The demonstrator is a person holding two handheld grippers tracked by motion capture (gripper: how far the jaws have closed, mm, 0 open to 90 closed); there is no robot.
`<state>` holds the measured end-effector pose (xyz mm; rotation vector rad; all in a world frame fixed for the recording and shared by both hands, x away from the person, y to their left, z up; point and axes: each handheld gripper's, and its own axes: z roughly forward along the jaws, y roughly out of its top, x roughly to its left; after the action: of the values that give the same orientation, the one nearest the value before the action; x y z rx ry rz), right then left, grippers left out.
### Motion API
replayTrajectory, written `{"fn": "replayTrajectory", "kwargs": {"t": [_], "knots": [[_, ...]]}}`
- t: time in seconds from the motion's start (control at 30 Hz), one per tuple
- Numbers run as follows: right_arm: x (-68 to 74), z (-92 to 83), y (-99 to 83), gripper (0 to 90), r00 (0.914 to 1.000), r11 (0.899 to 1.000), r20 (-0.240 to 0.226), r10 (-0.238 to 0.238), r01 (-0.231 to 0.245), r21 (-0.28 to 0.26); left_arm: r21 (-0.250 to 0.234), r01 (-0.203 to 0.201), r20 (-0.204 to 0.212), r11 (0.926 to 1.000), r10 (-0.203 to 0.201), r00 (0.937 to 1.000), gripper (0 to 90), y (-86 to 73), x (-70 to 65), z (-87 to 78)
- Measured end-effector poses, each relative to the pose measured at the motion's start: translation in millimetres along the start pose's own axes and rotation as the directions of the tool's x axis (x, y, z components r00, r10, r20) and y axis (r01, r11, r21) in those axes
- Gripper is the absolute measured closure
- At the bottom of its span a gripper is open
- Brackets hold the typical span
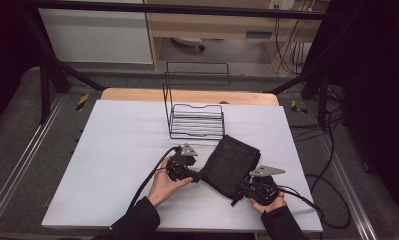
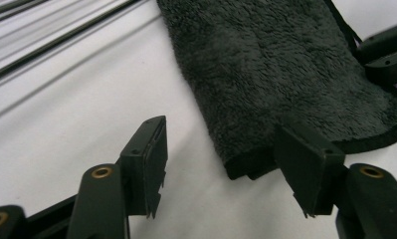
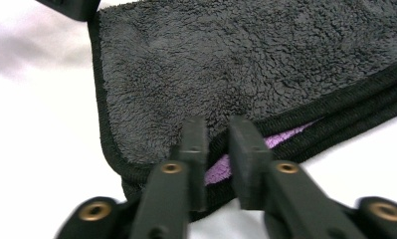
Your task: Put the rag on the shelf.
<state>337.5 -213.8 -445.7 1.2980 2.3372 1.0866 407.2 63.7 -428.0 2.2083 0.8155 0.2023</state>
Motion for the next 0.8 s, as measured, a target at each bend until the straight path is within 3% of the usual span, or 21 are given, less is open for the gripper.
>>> {"fn": "replayTrajectory", "kwargs": {"t": [0.1, 0.37, 0.4, 0.43, 0.53, 0.57, 0.67, 0.8], "knots": [[-0.1, -2.6, 0.7, 88.5, 1.0000, 1.000, -0.006, 0.007, -0.007, -0.008, -0.010, 0.015, 0.010, 0.9998, -0.015, 0.9998, 42.9, 0.5, 0.8, 0.2], [-5.8, -17.5, 5.8, 89.6, 0.9998, 0.999, -0.010, 0.019, -0.019, -0.043, -0.002, 0.036, 0.053, 0.9993, -0.036, 0.9979, 48.7, 0.2, -0.8, 6.7], [-6.5, -18.5, 6.3, 89.6, 0.9999, 0.999, 0.000, 0.012, -0.012, -0.037, 0.002, 0.038, 0.062, 0.9993, -0.038, 0.9973, 49.1, 0.1, -1.7, 7.7], [-6.8, -15.5, 5.8, 89.3, 0.9999, 1.000, 0.014, 0.001, -0.002, 0.012, 0.008, 0.035, 0.067, 0.9993, -0.036, 0.9971, 50.9, 0.0, -2.8, 8.8], [-6.0, -10.8, 3.8, 86.7, 0.9999, 1.000, 0.015, -0.006, 0.005, 0.029, 0.028, 0.027, 0.070, 0.9992, -0.029, 0.9971, 52.8, -1.1, -5.9, 13.0], [-6.8, -12.8, 4.4, 74.2, 1.0000, 1.000, 0.008, 0.000, 0.000, -0.001, 0.037, 0.028, 0.074, 0.9989, -0.031, 0.9968, 56.3, -1.7, -6.1, 14.1], [-11.5, -18.0, 4.9, 60.7, 0.9989, 0.997, 0.033, 0.035, -0.032, -0.066, 0.050, 0.058, 0.102, 0.9971, -0.063, 0.9928, 62.4, -4.1, -5.8, 17.6], [-14.8, -8.9, -0.2, 50.7, 0.9967, 0.998, 0.066, 0.047, -0.045, -0.035, 0.053, 0.072, 0.108, 0.9960, -0.077, 0.9911, 67.5, -5.4, -8.9, 19.1]]}}
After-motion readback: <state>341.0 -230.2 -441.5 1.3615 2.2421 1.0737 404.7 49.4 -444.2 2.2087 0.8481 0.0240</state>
